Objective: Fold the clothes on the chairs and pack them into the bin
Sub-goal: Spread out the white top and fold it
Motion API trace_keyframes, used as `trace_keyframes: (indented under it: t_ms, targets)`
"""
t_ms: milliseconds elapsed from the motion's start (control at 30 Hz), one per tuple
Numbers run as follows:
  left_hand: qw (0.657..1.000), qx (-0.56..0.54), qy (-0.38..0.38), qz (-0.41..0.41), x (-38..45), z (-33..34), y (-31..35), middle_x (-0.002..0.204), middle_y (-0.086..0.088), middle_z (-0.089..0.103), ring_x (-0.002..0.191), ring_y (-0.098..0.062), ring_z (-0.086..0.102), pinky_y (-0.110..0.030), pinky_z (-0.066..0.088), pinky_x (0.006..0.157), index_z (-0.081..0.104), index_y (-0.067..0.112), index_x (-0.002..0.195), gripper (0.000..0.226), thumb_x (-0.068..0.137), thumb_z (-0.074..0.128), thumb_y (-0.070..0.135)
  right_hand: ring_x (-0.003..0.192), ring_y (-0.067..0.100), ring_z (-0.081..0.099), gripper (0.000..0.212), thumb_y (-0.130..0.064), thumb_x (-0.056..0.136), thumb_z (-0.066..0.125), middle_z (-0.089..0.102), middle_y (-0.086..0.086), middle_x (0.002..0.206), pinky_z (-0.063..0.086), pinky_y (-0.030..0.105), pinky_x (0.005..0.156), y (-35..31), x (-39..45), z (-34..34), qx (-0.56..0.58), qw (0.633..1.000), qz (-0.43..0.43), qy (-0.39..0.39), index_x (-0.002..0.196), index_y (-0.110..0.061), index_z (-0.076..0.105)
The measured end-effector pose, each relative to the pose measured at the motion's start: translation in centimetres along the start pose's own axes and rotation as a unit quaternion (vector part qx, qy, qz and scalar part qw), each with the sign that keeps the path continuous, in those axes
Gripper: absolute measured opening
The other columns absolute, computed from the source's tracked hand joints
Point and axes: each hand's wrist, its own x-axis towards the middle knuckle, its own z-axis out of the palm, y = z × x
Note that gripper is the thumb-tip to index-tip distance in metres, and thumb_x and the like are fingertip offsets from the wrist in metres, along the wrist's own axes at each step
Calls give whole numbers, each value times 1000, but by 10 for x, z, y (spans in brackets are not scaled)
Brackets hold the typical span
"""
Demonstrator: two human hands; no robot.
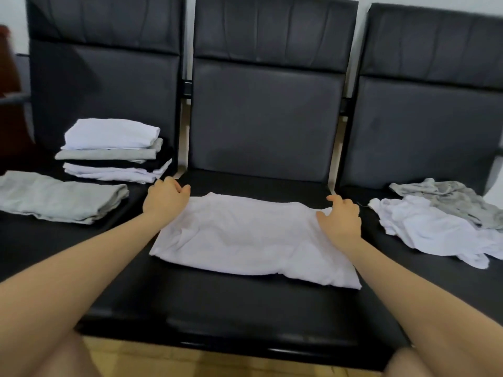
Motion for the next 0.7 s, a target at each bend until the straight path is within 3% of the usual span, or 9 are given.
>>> trace_keyframes:
  t_ms: [100, 200, 267, 333, 400, 533, 633, 700]
  targets:
    - [997, 37, -73, -14, -18, -16, 5, 70, -10, 59, 73, -28, 59, -33, 38, 59, 54, 4, 74, 58, 95, 38, 56, 111, 29, 54, 26, -16, 94, 51, 63, 13, 112, 45, 41, 95, -19, -16, -7, 69, 997, -28, -9, 117, -8, 63]
    - [983, 71, -161, -48, -43, -28, 5, 84, -12, 65, 79, -25, 59, -31, 40, 69, 55, 6, 81, 69, 92, 26, 68, 89, 22, 59, 28, -19, 97, 48, 68, 13, 97, 46, 33, 86, -38, -45, -5, 71, 985, -70, -138, 99, -1, 68]
    - [972, 137, -189, -18, -62, -30, -1, 86, -16, 67, 85, -29, 64, -34, 43, 73, 65, 0, 81, 78, 88, 32, 70, 94, 20, 58, 27, -31, 96, 51, 65, 5, 100, 46, 33, 91, -47, -62, -3, 41, 970, -113, -211, 101, -11, 67]
    - [970, 151, -188, 18, -78, -29, -7, 81, -15, 65, 86, -31, 63, -34, 43, 70, 66, 2, 77, 63, 89, 46, 60, 99, 21, 58, 28, -40, 95, 51, 63, 1, 105, 47, 36, 94, -53, -72, -2, 2, 963, -135, -233, 107, -19, 66]
    - [981, 101, -158, 46, -87, -29, -10, 62, -4, 54, 70, -24, 55, -29, 37, 59, 52, 13, 57, 46, 91, 54, 44, 102, 21, 56, 32, -44, 94, 49, 59, 2, 111, 47, 36, 94, -54, -78, -1, -31, 964, -148, -220, 113, -22, 64]
    - [992, -100, -77, 5, -89, -24, -11, 59, 0, 42, 65, -21, 41, -28, 32, 62, 42, 17, 53, 43, 94, 51, 24, 117, 24, 46, 38, -44, 97, 44, 48, 5, 125, 39, 35, 99, -46, -85, 3, -100, 955, -202, -194, 127, -24, 54]
    - [943, -311, -31, -110, -81, -29, -13, 84, -8, 59, 83, -23, 50, -31, 39, 75, 63, 11, 82, 23, 94, 45, 15, 118, 24, 44, 39, -43, 99, 40, 47, 5, 127, 38, 35, 97, -40, -88, 10, -122, 950, -234, -165, 131, -23, 49]
    - [929, -332, -18, -159, -73, -32, -16, 110, -20, 63, 97, -31, 57, -34, 43, 83, 64, 1, 108, 28, 96, 41, 12, 117, 24, 43, 38, -43, 99, 39, 46, 4, 128, 37, 35, 96, -36, -88, 12, -131, 949, -247, -148, 131, -24, 48]
